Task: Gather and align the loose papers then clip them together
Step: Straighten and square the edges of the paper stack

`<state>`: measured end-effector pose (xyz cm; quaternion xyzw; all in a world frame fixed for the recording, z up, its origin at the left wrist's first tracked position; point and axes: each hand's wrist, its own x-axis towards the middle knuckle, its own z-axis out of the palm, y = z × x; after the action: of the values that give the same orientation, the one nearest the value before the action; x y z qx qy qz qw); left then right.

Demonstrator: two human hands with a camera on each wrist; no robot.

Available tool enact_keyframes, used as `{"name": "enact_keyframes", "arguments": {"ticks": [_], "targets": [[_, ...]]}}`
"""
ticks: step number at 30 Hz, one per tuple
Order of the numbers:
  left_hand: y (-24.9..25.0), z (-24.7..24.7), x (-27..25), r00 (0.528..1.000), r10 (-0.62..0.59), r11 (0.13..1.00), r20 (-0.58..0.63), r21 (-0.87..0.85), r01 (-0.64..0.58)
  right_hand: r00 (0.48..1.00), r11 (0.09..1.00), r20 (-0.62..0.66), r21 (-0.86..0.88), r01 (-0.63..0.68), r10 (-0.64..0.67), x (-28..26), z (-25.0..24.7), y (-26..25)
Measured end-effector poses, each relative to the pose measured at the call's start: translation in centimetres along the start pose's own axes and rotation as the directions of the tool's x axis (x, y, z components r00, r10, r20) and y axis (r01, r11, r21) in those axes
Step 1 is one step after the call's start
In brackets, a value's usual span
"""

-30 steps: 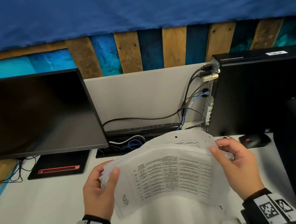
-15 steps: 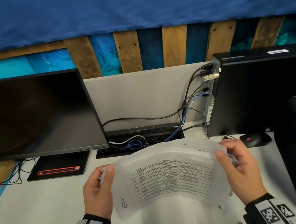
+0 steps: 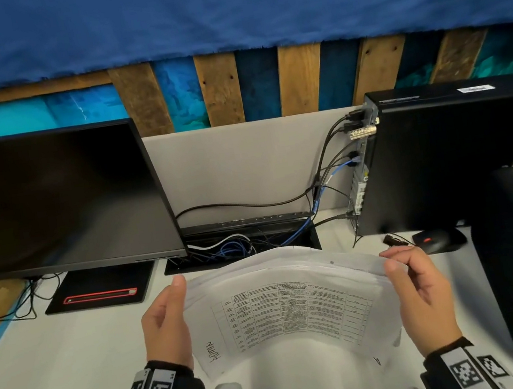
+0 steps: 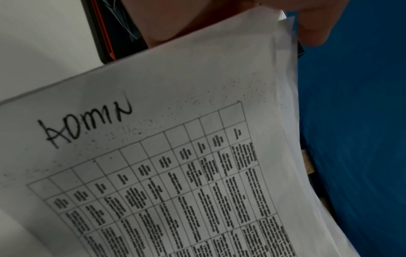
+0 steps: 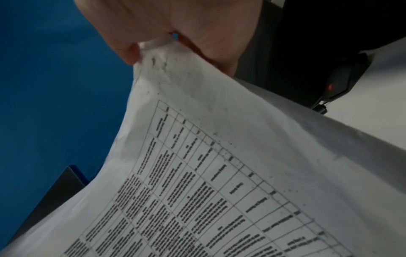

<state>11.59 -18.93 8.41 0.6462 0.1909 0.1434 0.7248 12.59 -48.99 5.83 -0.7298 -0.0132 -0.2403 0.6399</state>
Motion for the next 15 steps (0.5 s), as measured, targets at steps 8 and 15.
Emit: {"name": "enact_keyframes", "arguments": {"ticks": [8, 15], "targets": [[0.8, 0.3, 0.3, 0.998, -0.038, 0.998, -0.057, -0.059, 0.035, 1.000, 0.999, -0.030, -0.051, -0.004, 0.002, 0.2, 0.3, -0.5], [0.4, 0.5, 1.3, 0.998, -0.035, 0.999, -0.058, 0.004, 0.035, 0.993, 0.996, -0.104, -0.069, -0.057, 0.049, 0.7, 0.7, -0.4]]}}
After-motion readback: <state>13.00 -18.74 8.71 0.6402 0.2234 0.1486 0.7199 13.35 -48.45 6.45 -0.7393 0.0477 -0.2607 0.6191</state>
